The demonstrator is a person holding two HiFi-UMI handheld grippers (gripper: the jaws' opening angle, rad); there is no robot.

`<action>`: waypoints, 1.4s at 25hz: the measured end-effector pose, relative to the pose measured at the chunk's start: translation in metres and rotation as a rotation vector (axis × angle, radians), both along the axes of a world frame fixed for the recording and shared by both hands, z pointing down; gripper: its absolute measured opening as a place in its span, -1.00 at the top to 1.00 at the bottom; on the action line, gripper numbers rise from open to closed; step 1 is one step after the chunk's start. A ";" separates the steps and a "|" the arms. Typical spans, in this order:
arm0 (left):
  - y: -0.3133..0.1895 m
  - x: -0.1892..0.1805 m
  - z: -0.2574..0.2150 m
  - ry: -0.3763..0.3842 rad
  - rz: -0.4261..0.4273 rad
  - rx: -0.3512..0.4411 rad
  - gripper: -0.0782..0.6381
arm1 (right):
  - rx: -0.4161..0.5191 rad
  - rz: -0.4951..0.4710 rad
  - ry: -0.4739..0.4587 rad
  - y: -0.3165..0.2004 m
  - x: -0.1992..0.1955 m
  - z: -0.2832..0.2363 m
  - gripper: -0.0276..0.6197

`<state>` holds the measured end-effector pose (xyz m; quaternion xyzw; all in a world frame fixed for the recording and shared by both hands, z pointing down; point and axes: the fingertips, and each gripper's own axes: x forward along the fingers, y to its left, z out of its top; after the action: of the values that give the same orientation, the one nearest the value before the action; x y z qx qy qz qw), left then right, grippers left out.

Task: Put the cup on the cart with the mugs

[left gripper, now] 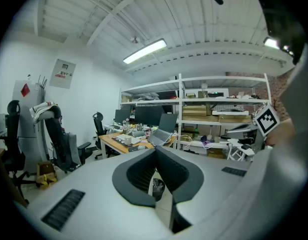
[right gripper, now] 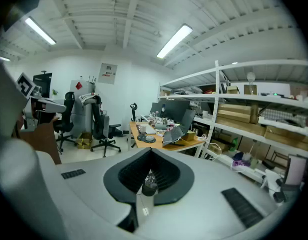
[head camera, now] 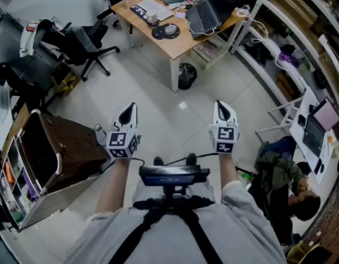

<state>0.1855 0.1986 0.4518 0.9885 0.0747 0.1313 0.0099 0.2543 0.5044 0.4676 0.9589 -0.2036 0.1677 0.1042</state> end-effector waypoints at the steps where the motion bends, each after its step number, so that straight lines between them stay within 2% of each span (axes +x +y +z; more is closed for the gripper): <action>1: -0.001 -0.001 0.002 -0.005 0.002 -0.002 0.77 | -0.003 -0.004 0.000 -0.003 0.000 0.001 0.91; 14: -0.040 0.004 0.004 -0.025 0.043 -0.020 0.77 | 0.089 -0.011 -0.029 -0.056 -0.001 0.008 0.91; 24: -0.080 0.021 0.000 -0.023 0.085 -0.035 0.77 | 0.077 -0.043 -0.034 -0.116 -0.003 0.008 0.91; 29: -0.090 0.054 0.008 -0.032 0.078 -0.037 0.77 | 0.086 -0.058 -0.049 -0.132 0.032 0.012 0.91; 35: -0.093 0.110 0.008 -0.052 0.062 -0.022 0.77 | 0.113 -0.084 -0.045 -0.145 0.095 0.015 0.91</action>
<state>0.2958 0.1052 0.4603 0.9818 0.1062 0.1562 0.0187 0.3493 0.3599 0.4829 0.9499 -0.2551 0.1727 0.0523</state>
